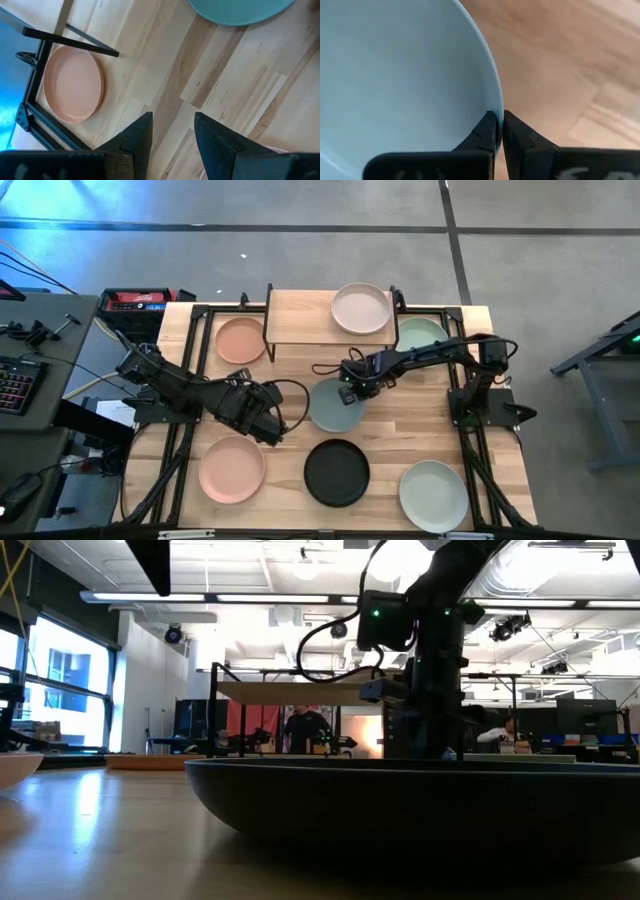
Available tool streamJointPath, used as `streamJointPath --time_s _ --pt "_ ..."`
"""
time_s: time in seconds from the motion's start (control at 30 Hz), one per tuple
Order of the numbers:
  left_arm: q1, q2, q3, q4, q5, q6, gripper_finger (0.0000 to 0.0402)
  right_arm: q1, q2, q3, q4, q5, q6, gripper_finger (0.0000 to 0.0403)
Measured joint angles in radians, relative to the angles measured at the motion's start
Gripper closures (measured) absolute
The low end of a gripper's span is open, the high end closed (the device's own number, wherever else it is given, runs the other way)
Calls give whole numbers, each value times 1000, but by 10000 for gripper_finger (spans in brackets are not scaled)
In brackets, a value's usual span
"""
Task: Place and stack plates onto a shelf
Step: Stack the blue plate on the top of the other light brown plate on the shelf
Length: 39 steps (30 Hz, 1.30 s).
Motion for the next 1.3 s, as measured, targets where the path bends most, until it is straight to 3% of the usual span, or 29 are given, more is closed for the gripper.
streamJointPath --time_s 0.57,1.3 --pt "0 0 0 5 27 1 268 65 -185 0 -53 132 95 403" --pt "2 0 0 23 26 10 268 42 -479 1 -58 95 0 403"
